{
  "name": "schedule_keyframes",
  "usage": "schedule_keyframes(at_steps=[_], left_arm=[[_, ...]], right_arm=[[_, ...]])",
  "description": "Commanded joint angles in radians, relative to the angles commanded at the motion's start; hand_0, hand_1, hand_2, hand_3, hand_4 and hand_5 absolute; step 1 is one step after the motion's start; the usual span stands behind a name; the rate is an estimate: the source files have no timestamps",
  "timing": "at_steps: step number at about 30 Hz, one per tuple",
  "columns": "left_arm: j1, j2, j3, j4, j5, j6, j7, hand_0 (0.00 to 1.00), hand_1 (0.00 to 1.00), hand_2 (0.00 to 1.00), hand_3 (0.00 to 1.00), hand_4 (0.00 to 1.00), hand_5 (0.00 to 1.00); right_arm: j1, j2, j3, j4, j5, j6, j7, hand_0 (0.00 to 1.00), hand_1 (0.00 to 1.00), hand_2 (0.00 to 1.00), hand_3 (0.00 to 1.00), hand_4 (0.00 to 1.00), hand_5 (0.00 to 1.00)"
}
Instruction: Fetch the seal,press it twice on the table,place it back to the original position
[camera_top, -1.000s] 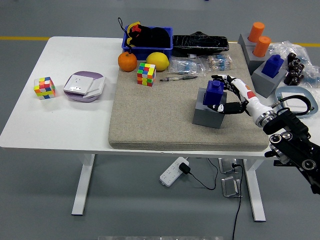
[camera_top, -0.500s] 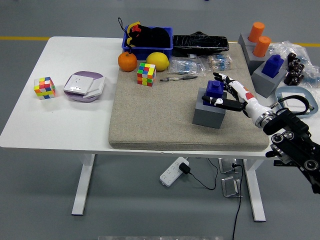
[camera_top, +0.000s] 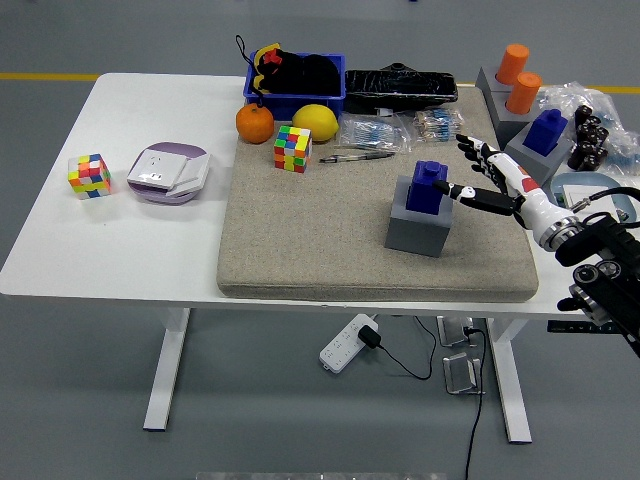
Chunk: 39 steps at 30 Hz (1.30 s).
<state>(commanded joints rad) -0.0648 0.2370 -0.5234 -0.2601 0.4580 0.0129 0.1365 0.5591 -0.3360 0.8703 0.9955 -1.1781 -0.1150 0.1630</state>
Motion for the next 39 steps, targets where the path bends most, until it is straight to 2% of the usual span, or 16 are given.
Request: schedule_keyframes(at_steps=[5,19,22,23,28,29,34,35,39], left_arm=[[-0.001,0.004,-0.009,-0.002,0.006,0.002,-0.001,0.719,0.693,0.682,0.72,0.645,0.236],[0.004,0.008,-0.012,-0.001,0.013,0.002,0.0,0.719,0.693,0.682,0.72,0.646,0.238],[0.005,0.01,-0.012,-0.001,0.014,0.002,0.0,0.719,0.693,0.682,0.72,0.646,0.238],[0.005,0.01,-0.012,-0.001,0.015,0.002,0.0,0.719,0.693,0.683,0.721,0.645,0.236],[0.009,0.008,-0.008,-0.001,0.013,0.002,0.001,0.719,0.693,0.683,0.721,0.645,0.236],[0.01,0.007,-0.009,-0.001,0.014,0.003,0.0,0.719,0.693,0.683,0.72,0.645,0.238],[0.005,0.007,-0.017,-0.002,0.017,0.004,-0.001,0.719,0.693,0.683,0.72,0.645,0.238],[0.005,0.006,-0.019,-0.002,0.018,0.004,-0.002,0.719,0.693,0.683,0.721,0.644,0.235],[0.008,0.003,-0.011,0.001,0.01,0.002,0.0,0.719,0.693,0.683,0.721,0.644,0.235]], right_arm=[[-0.029,-0.034,0.053,0.002,-0.011,0.004,-0.006,0.998,0.998,0.998,0.998,0.998,0.559],[-0.153,-0.085,0.266,0.051,0.005,0.013,-0.023,0.998,0.969,0.955,0.977,0.998,0.507],[-0.178,-0.09,0.309,0.07,0.009,0.014,-0.032,0.998,0.969,0.955,0.977,0.998,0.507],[-0.185,-0.091,0.323,0.077,0.006,0.014,-0.035,0.99,0.934,0.913,0.891,0.998,0.441],[-0.213,-0.092,0.375,0.097,-0.004,0.01,-0.046,0.99,0.934,0.913,0.891,0.998,0.441],[-0.22,-0.091,0.387,0.1,-0.008,0.009,-0.05,0.95,0.891,0.864,0.843,0.992,0.387],[-0.243,-0.087,0.432,0.12,-0.021,0.006,-0.073,0.95,0.891,0.864,0.843,0.992,0.387],[-0.247,-0.085,0.439,0.125,-0.024,0.007,-0.076,0.924,0.869,0.844,0.826,0.947,0.335],[-0.253,-0.077,0.465,0.142,-0.036,0.01,-0.083,0.924,0.869,0.844,0.826,0.947,0.335]])
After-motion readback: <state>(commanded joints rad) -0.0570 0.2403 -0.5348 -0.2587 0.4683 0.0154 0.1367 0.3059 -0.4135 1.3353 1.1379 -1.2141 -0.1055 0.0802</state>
